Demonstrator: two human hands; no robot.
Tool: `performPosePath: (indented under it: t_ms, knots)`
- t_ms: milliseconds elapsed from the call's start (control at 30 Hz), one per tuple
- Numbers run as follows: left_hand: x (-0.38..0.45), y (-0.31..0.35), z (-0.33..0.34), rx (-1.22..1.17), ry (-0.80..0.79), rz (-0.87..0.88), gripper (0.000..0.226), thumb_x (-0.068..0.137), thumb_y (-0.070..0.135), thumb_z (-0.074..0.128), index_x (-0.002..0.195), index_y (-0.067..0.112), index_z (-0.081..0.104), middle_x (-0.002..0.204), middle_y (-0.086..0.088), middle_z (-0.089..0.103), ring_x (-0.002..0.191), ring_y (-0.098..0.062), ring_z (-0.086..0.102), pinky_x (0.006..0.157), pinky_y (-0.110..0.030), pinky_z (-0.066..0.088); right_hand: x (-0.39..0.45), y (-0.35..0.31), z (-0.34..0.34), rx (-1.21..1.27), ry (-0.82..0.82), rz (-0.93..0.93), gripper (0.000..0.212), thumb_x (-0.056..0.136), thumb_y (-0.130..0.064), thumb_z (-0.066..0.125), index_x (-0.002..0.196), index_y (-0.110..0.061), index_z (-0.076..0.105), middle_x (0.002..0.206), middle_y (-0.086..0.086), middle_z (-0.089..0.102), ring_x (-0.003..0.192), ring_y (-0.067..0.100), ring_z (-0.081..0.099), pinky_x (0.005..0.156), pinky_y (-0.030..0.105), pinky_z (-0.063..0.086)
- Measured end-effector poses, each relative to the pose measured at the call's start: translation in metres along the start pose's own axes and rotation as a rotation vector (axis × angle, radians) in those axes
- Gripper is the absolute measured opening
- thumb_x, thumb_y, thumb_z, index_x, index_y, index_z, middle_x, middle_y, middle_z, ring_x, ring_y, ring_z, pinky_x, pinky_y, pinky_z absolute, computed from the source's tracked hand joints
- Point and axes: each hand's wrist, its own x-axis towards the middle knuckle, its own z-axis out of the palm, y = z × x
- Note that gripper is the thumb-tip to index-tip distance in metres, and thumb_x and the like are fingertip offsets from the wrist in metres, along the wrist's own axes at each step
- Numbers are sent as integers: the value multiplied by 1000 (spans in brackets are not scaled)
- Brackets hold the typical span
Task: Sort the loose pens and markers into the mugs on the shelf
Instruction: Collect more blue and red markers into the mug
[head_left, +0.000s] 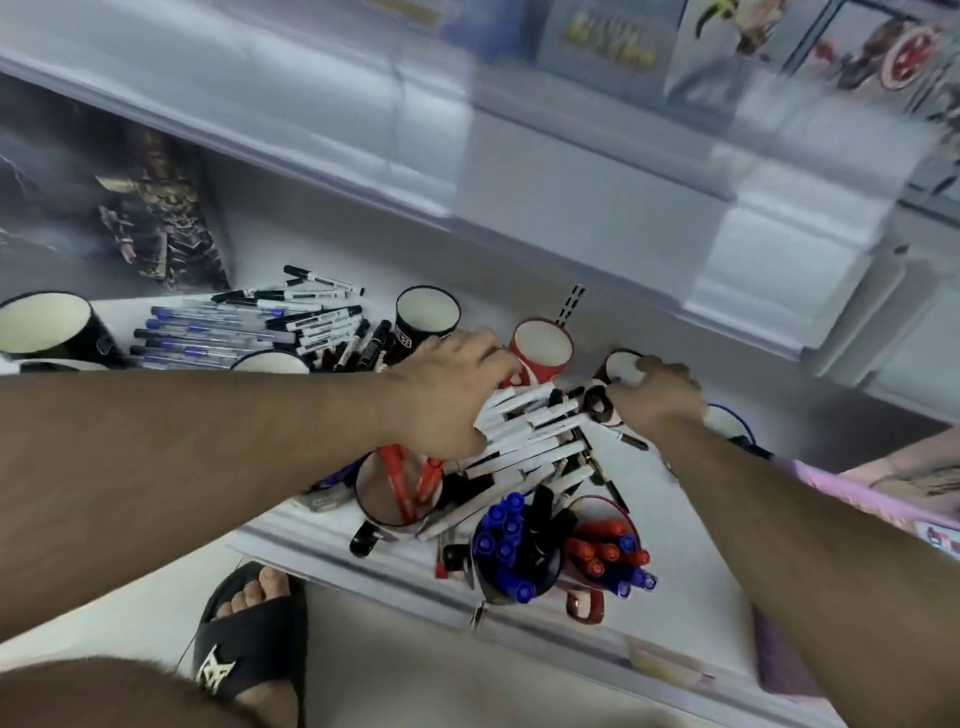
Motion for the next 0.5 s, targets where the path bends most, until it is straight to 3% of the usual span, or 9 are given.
performPosePath:
  t_ms: [100,167,267,367,400,500]
  knots:
    - [20,14,4,-45,-49,-24,79,79,32,66,145,23,24,139,-3,28,134,-22,26,112,-40,24,19,15,-6,105,-170,32,70,97,-48,50,154,-17,24,154,19,26,143,38,23,115,41,21]
    - [22,17,9,-130,-29,-87,77,81,29,65,146,22,24,140,-2,28,134,-22,26,113,-37,21,26,12,-6,114,-211,-2,66,99,-44,49,154,-15,23,156,18,23,145,36,20,118,38,17]
    - [19,16,15,-224,19,-159,72,83,23,63,145,20,25,130,-1,34,125,-22,32,107,-33,26,44,9,11,113,-241,13,63,98,-45,49,150,-14,32,153,17,32,143,36,27,118,39,22]
    - [18,15,16,-238,20,-189,63,84,18,59,141,19,31,98,11,31,111,-19,37,89,-26,28,52,6,28,92,-207,3,56,95,-46,49,138,-9,50,139,18,51,131,38,45,112,44,34]
    - [19,15,16,-252,19,-194,63,84,17,59,140,19,32,99,10,31,110,-19,37,90,-27,28,55,7,32,86,-191,2,54,95,-44,49,135,-8,53,135,18,54,128,38,48,110,44,37]
    - [22,16,18,-314,4,-195,66,82,18,61,141,24,33,132,1,39,126,-20,34,107,-33,30,51,6,30,97,-154,0,45,98,-29,48,136,-6,53,137,20,53,130,38,47,109,42,38]
